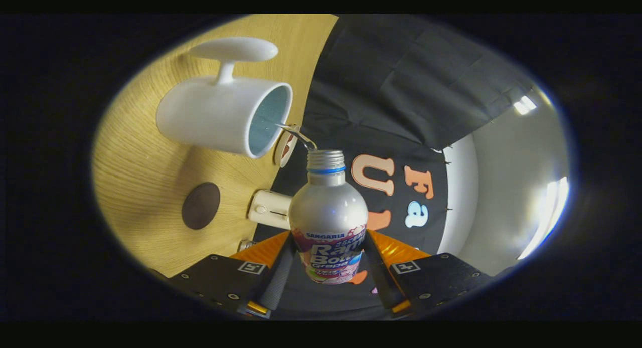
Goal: Take the bottle from table, then pour the juice into the cup, finally place the bottle on the coaster
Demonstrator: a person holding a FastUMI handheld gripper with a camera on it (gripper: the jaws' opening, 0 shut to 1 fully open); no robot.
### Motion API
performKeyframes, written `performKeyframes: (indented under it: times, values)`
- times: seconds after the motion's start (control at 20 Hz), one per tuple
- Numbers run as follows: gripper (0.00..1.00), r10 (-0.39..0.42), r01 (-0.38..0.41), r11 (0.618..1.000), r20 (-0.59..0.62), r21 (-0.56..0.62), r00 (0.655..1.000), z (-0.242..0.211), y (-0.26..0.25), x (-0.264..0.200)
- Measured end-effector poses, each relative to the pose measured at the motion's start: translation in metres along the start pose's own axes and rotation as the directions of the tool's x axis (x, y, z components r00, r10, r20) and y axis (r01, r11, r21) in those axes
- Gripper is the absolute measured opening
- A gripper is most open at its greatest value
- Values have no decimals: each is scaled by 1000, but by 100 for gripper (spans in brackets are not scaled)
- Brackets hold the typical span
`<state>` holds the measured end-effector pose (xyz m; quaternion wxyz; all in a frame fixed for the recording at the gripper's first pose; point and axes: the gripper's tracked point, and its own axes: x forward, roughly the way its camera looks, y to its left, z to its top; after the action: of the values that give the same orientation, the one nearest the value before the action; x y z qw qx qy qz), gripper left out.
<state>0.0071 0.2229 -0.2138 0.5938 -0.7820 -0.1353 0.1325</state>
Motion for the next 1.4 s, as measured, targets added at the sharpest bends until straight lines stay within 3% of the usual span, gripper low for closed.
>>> performKeyframes:
  times: [1.4]
  values:
    - [76,-43,48,993,48,-105,998,-1,-19,13]
